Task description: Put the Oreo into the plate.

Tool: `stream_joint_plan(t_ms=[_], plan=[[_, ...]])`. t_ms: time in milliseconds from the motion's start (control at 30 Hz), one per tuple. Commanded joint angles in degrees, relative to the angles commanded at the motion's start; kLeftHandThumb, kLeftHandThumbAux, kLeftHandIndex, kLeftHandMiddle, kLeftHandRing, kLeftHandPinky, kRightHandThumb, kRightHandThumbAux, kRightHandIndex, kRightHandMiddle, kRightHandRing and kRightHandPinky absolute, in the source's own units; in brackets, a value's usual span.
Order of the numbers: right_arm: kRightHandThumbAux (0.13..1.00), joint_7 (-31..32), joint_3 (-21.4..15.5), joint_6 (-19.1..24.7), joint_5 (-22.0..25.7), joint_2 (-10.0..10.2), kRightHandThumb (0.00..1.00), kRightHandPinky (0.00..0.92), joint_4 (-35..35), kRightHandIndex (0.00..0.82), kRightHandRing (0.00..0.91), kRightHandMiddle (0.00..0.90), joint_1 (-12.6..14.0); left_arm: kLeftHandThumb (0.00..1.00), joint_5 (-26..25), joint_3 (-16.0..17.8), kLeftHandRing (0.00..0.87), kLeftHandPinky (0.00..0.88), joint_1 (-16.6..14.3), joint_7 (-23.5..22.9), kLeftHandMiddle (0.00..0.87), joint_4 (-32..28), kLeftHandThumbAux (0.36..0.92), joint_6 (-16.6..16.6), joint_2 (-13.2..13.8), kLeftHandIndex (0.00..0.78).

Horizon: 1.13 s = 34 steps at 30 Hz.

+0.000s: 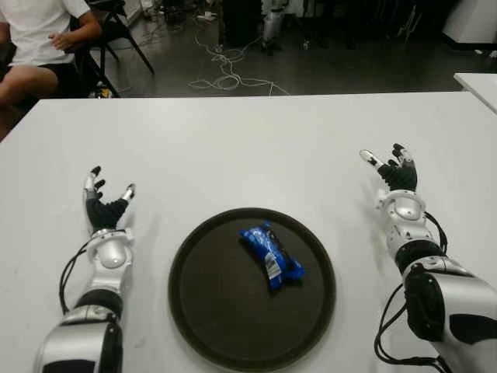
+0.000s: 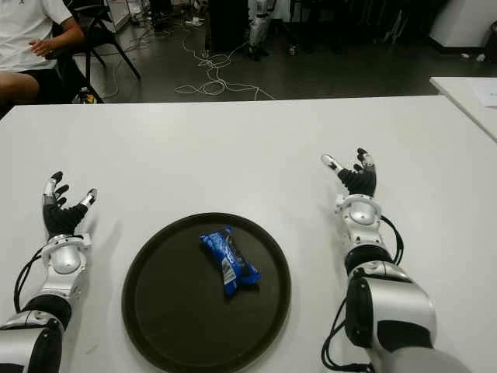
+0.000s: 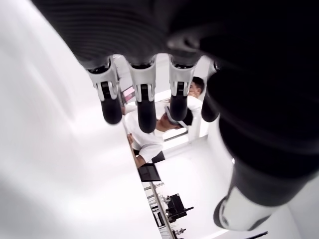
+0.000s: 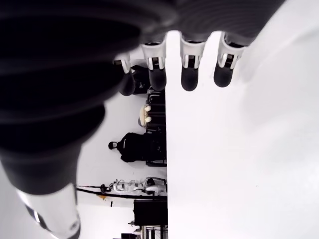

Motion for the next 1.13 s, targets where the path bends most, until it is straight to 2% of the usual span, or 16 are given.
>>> stream_joint_plan(t_ms=[300, 733, 1133], plan=[[0.788, -0.27, -0.37, 0.83, -0.01, -0.03, 0.000, 0.025, -0.01, 0.069, 0.053, 0.075, -0.22, 0.146, 0.95, -0.83, 0.111, 0.123, 0.00, 0.72, 0.109, -0.20, 0.761, -0.06, 0.15, 0.106], [0.787, 0.63, -0.38, 1.03, -0.16, -0.24, 0.000, 0.018, 0.11, 0.072, 0.047, 0.074, -0.21, 0.145, 2.21, -1.58, 0.100, 0.095, 0.10, 2.01, 0.105, -0.49, 0.767, 0.82, 0.18, 0.096], [0.792, 0.55, -0.75, 0.81, 0.14, -0.14, 0.000, 0.054, 0.01, 0.073, 0.078, 0.096, -0.19, 0.154, 2.16, -1.69, 0.123, 0.127, 0.07, 2.28, 0.122, -0.57, 0.766, 1.35, 0.05, 0.105]])
